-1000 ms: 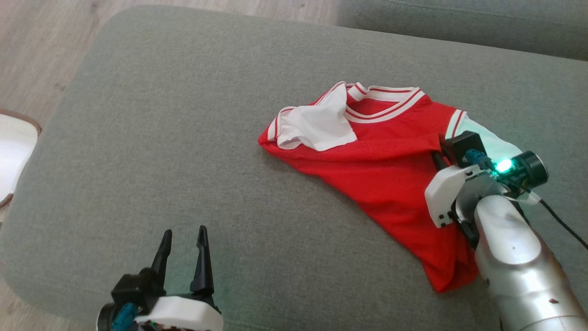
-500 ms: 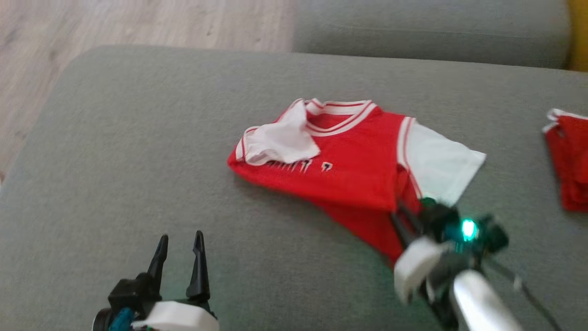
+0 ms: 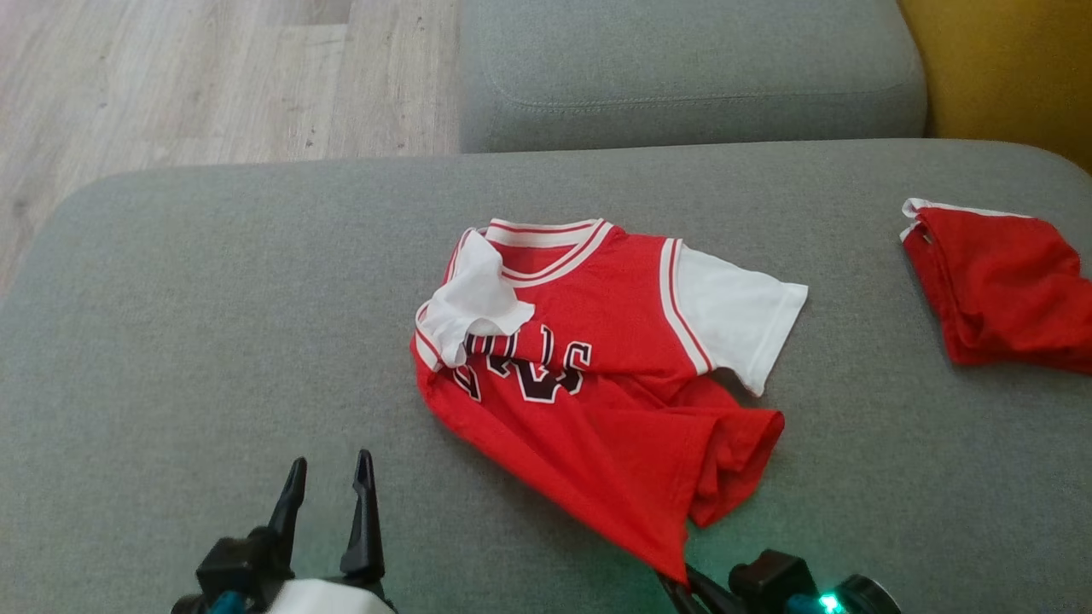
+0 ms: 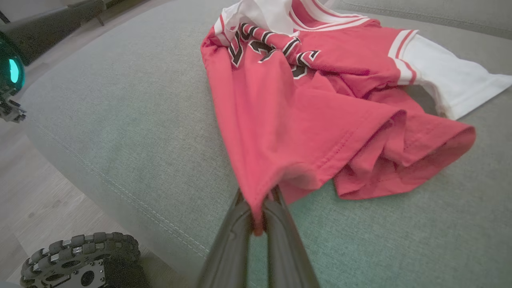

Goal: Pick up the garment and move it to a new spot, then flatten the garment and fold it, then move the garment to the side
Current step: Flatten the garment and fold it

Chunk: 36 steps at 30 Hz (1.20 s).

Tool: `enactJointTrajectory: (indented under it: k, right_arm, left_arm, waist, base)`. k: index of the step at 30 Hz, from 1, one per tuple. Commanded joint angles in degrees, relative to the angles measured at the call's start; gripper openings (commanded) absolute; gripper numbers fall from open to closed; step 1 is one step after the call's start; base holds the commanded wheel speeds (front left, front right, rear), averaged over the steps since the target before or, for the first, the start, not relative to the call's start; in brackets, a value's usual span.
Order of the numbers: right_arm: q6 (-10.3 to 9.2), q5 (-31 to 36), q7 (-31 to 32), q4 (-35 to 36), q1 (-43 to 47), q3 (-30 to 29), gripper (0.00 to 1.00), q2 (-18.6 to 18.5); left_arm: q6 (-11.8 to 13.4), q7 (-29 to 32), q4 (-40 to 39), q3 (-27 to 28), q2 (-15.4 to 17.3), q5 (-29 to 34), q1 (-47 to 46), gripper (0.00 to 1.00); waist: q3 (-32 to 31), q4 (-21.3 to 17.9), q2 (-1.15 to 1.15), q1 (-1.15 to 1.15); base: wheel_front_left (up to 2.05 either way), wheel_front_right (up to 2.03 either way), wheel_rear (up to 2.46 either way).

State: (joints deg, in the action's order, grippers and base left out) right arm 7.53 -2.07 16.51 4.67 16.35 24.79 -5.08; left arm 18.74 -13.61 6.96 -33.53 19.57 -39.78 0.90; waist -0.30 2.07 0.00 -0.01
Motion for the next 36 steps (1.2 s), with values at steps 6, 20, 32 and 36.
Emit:
enactJointTrajectory:
  k: [6,20,32,36]
  right_arm:
    - [-0.04,-0.8,-0.8,4.4,-1.9,-0.6,1.0,-0.7]
    - [-0.04,2.2,1.9,3.3,-12.4,-15.0,1.0,-2.5]
    - [-0.04,1.6,5.0,-18.3,-28.0,-14.3,1.0,-9.0]
    - [-0.04,-0.2,7.2,-23.1,-30.8,-11.9,1.0,-10.9]
  left_arm:
    - [0.4,0.0,-1.9,2.0,1.7,-0.1,-0.9,1.0]
    - [0.7,0.1,-2.6,2.0,1.7,-0.1,-1.5,1.0]
    - [-0.2,-0.3,-1.7,1.6,0.3,0.3,-4.0,1.0]
    - [-0.4,-0.5,-1.2,1.8,-0.1,0.4,-4.5,1.0]
  waist:
    - [-0.3,0.4,0.0,0.01]
    - [1.4,5.7,0.0,0.01]
    - [6.6,11.8,0.0,0.01]
    - [7.5,12.8,0.0,0.01]
  base:
    - [0.0,0.0,0.0]
    - [0.0,0.0,0.0]
    - [0.0,0.0,0.0]
    - [0.0,0.0,0.0]
